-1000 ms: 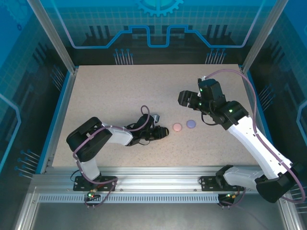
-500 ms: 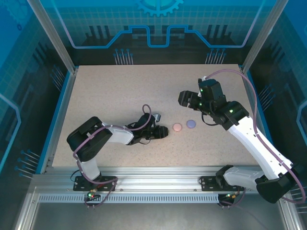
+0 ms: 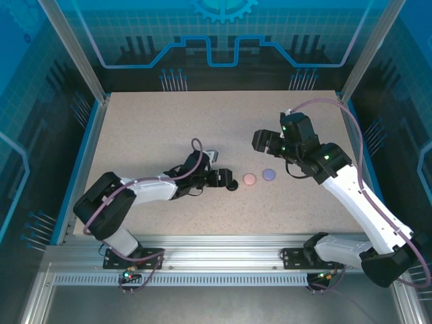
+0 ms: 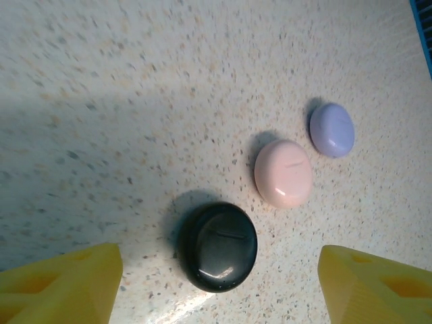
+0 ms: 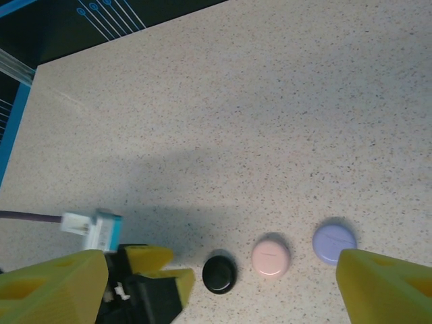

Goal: Insert wireless bluetooth earbuds into charging case

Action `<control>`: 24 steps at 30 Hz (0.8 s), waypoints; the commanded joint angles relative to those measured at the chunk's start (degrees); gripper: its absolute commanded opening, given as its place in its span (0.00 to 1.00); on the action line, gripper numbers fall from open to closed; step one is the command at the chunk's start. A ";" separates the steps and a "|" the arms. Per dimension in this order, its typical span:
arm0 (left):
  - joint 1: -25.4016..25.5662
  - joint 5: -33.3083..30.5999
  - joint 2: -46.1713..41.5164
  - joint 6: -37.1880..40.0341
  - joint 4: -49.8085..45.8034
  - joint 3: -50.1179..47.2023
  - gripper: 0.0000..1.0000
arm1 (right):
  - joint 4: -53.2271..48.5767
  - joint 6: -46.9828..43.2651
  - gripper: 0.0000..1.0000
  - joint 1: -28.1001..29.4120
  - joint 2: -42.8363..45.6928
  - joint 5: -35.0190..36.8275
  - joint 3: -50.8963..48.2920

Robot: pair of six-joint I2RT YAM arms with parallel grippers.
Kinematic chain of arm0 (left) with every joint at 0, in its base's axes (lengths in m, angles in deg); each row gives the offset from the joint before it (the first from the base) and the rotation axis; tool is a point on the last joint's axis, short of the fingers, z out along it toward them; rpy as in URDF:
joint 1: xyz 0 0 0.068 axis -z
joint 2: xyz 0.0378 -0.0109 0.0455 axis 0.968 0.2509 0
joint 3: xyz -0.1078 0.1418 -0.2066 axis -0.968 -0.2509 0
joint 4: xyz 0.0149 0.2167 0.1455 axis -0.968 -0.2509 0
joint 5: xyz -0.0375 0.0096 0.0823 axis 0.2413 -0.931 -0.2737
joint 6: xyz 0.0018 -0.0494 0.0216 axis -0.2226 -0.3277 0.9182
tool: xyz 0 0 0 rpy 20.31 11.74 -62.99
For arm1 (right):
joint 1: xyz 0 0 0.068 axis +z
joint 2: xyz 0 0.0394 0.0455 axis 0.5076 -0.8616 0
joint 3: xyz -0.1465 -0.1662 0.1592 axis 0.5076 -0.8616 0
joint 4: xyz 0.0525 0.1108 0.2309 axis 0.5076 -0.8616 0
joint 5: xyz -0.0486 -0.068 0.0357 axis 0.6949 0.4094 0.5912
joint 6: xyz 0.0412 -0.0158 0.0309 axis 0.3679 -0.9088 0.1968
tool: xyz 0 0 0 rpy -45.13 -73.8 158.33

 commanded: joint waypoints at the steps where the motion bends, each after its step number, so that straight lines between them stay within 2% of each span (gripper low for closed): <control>1: -1.45 -2.51 -5.10 4.54 -5.16 1.70 0.84 | -2.39 -1.24 0.99 -0.59 2.09 2.84 1.86; 3: -2.04 -3.85 -8.44 5.88 -7.25 2.23 0.96 | -2.68 -2.59 1.00 -0.63 3.11 3.91 1.59; 4: -2.06 -4.67 -9.86 6.74 -8.24 2.57 0.99 | -3.16 -2.93 1.00 -0.63 3.49 4.70 1.56; 11: -2.14 -16.36 -22.30 13.08 -11.06 2.26 0.99 | -4.29 -8.66 1.00 -0.97 6.16 11.48 0.92; 13: -2.34 -20.80 -26.07 17.24 -9.64 0.71 0.99 | -2.23 -10.86 1.00 -1.07 6.89 15.18 -0.62; 16: -3.48 -25.59 -31.93 25.30 -2.74 -4.12 0.99 | 3.59 -15.25 1.00 -1.97 7.81 19.09 -5.21; 20: -8.20 -27.12 -37.87 35.34 7.11 -11.97 0.99 | 11.47 -19.61 1.00 -5.03 8.24 19.56 -12.42; 24: -16.21 -27.06 -39.83 38.99 10.41 -18.00 0.99 | 22.86 -24.77 1.00 -9.17 9.34 18.77 -22.05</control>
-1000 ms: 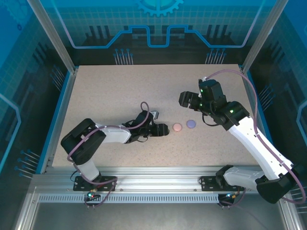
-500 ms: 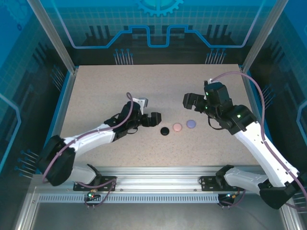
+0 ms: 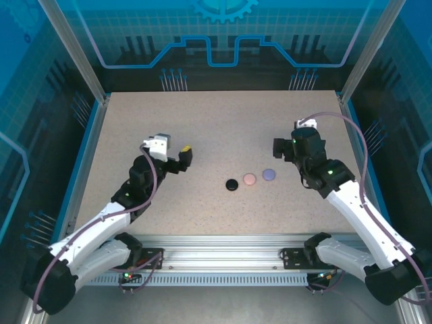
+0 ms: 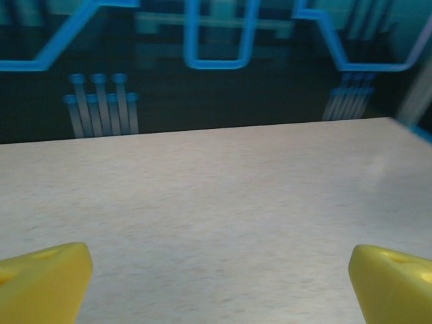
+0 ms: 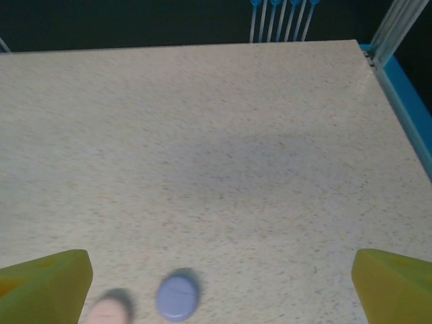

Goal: Insert wireless bluetooth earbuds into charging case

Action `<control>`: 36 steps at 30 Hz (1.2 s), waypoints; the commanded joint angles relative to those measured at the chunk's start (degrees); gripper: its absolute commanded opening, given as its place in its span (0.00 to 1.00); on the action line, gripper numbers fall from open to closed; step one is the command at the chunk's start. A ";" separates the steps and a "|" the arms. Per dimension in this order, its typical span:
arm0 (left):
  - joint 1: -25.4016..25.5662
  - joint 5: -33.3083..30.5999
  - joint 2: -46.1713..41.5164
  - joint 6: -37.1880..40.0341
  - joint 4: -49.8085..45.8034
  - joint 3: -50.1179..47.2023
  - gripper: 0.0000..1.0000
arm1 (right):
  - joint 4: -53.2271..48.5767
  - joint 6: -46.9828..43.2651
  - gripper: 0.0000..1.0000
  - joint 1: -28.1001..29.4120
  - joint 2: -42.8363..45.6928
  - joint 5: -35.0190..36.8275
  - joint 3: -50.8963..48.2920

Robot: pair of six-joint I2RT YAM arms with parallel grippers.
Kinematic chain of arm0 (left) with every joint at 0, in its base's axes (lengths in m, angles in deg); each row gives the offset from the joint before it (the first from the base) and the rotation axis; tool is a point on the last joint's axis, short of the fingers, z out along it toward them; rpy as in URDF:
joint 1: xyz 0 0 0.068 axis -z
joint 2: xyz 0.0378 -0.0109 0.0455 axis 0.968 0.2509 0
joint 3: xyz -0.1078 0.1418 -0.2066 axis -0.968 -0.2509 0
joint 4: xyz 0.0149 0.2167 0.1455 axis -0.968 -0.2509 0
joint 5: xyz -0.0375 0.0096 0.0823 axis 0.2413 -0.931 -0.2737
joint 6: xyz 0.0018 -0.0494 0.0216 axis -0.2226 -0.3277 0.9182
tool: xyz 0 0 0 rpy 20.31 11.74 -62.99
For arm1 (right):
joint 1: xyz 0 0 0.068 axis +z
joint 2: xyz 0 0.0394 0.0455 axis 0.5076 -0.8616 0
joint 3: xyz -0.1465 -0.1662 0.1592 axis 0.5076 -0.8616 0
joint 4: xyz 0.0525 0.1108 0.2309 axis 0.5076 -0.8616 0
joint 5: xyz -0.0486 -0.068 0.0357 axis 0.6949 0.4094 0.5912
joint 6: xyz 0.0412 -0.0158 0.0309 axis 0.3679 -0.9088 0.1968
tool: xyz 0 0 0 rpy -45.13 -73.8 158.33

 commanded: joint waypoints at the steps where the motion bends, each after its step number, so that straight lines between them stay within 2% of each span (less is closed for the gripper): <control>1: -5.54 -2.82 -0.80 7.39 6.75 -4.74 0.99 | 12.67 -6.26 1.00 -3.73 1.22 0.76 -6.75; 8: -13.31 -0.83 8.51 7.40 23.18 -14.28 0.99 | 32.56 -10.37 1.00 -11.69 -0.97 -2.51 -21.16; 16: -17.41 5.70 24.90 6.82 37.85 -14.61 0.99 | 58.50 -18.78 1.00 -18.03 -10.00 -11.87 -31.83; 20: -19.02 9.01 30.88 7.23 41.19 -13.25 0.99 | 70.21 -13.29 1.00 -23.81 -16.25 -20.12 -36.12; 23: -20.05 10.30 36.32 6.68 46.73 -13.24 0.99 | 77.95 -14.96 1.00 -24.09 -22.11 -23.51 -36.91; 25: -20.14 10.47 36.88 6.89 45.84 -12.73 0.99 | 76.03 -17.51 1.00 -23.22 -24.20 -26.94 -34.93; 27: -20.25 10.60 37.19 6.78 46.04 -12.32 0.99 | 82.91 -20.25 1.00 -22.07 -29.18 -29.24 -35.43; 29: -20.33 10.43 36.73 6.64 44.00 -11.69 0.99 | 75.71 -21.77 0.99 -21.62 -28.38 -32.06 -32.71; 31: -20.81 10.61 36.61 6.08 39.85 -9.63 0.99 | 74.15 -21.65 1.00 -22.69 -28.33 -34.86 -31.94; 34: -22.24 7.40 36.64 3.04 34.64 -6.70 0.99 | 74.52 -21.14 1.00 -22.24 -28.61 -32.30 -31.83; 36: -23.63 7.89 36.55 1.41 33.11 -5.96 0.99 | 74.34 -21.16 1.00 -22.17 -28.62 -32.08 -31.74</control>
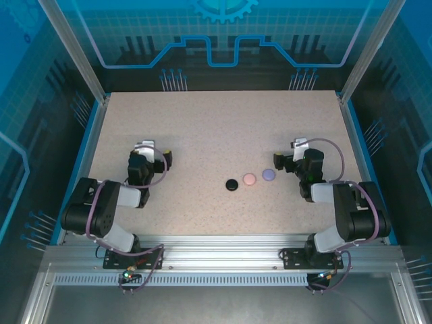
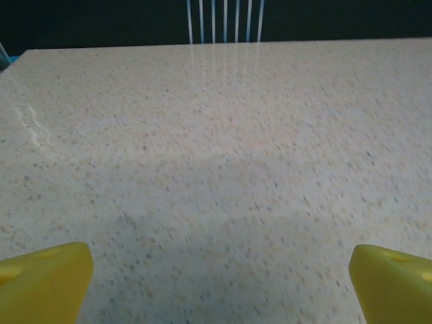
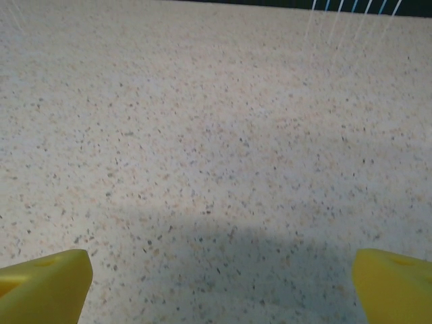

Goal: Insert wireless bluetooth earbuds into charging case

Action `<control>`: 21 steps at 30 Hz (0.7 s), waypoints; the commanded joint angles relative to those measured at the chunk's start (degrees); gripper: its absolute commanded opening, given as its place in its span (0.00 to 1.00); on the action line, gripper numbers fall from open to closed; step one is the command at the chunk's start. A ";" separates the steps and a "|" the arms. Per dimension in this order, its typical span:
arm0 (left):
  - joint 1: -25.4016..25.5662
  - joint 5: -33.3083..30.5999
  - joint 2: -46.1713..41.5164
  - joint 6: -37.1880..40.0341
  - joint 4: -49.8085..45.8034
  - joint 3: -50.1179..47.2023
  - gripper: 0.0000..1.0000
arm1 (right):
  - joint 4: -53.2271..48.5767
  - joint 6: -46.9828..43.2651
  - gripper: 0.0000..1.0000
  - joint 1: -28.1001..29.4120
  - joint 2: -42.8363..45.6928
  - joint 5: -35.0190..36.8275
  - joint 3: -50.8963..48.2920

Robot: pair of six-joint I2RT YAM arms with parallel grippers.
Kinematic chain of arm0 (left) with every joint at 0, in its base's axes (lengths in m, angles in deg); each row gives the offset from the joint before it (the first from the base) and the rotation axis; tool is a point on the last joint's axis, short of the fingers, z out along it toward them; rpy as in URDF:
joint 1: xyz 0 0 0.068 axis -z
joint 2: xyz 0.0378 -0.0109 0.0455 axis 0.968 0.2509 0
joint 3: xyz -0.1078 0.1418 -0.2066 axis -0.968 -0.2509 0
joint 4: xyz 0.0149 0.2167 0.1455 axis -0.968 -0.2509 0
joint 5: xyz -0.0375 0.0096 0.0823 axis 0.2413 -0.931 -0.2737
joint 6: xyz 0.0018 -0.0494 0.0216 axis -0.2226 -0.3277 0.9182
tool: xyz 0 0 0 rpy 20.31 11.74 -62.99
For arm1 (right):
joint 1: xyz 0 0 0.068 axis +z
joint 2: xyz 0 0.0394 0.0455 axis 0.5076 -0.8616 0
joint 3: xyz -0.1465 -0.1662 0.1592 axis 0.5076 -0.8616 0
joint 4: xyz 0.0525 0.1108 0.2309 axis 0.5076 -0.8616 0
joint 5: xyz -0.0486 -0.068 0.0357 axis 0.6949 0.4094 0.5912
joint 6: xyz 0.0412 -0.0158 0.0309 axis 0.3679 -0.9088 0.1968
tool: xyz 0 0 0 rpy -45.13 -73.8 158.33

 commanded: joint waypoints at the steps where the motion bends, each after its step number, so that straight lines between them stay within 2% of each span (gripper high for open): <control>1: -1.92 -0.92 -0.39 -3.29 -3.61 1.76 0.99 | 1.25 -1.15 1.00 0.29 -0.31 -0.88 0.95; 3: -1.93 -0.97 -0.34 -3.25 -3.42 1.66 0.99 | 1.43 -1.24 1.00 1.22 -0.25 1.53 0.84; 8: -1.84 -3.36 -0.36 -3.91 -2.63 1.20 0.99 | 1.40 -1.14 1.00 1.08 -0.24 1.29 0.91; 21: -1.84 -2.41 -0.38 -3.64 -2.84 1.39 0.99 | 1.35 -1.15 1.00 1.11 -0.25 1.29 0.89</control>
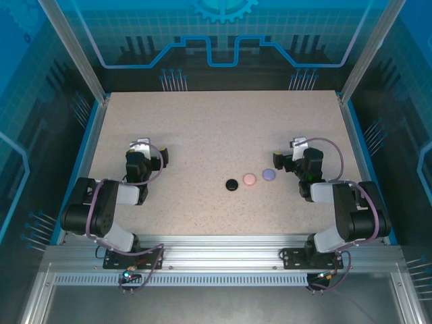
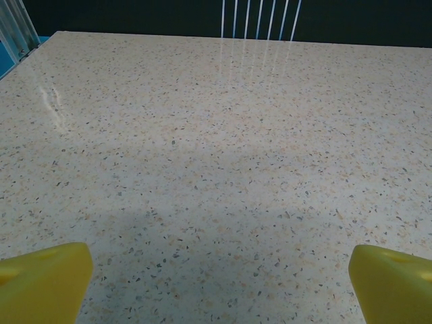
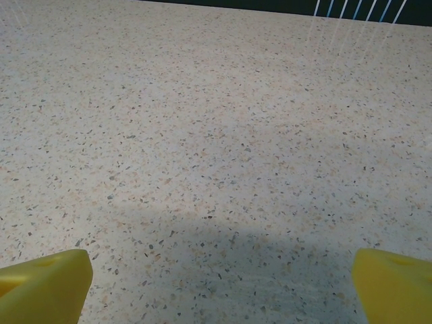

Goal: Insert wireless bluetooth earbuds into charging case

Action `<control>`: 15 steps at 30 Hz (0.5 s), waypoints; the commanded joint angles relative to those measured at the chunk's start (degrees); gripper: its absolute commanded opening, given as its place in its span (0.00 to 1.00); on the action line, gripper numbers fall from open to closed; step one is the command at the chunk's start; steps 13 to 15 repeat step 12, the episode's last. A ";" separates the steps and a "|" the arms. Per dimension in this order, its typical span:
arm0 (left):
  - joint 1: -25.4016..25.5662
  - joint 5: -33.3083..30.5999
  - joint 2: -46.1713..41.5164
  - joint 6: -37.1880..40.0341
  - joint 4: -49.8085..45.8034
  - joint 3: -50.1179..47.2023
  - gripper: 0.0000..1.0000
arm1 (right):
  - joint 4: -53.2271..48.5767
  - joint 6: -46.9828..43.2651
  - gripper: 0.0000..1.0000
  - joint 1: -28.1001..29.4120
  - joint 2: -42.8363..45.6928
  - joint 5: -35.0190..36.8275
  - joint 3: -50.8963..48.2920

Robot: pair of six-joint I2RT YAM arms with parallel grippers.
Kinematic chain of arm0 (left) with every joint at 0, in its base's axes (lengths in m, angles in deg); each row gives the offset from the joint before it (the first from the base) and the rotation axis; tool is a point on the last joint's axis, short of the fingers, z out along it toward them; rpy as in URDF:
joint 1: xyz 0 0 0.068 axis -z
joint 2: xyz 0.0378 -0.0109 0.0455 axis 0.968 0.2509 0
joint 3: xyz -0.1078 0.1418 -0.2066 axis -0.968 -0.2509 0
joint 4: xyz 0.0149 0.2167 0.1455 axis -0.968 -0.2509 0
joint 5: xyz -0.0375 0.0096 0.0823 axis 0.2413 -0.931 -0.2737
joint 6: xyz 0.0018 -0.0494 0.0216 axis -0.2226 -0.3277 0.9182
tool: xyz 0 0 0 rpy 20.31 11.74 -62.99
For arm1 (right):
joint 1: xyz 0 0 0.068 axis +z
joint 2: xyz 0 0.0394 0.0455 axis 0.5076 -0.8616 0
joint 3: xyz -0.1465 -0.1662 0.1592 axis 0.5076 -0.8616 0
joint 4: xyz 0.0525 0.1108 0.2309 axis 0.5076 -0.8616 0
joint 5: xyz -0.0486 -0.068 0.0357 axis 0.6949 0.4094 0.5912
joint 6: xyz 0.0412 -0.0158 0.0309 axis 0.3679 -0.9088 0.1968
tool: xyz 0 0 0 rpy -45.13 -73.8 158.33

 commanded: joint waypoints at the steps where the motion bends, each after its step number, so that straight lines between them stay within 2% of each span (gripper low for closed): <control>1: -0.48 -0.46 -0.35 -0.87 0.03 0.30 0.99 | 1.38 -0.56 1.00 0.63 -0.25 0.78 0.71; 15: -0.48 -0.47 -0.37 -0.82 0.10 0.30 0.99 | 1.33 -0.55 1.00 0.46 -0.25 0.54 0.78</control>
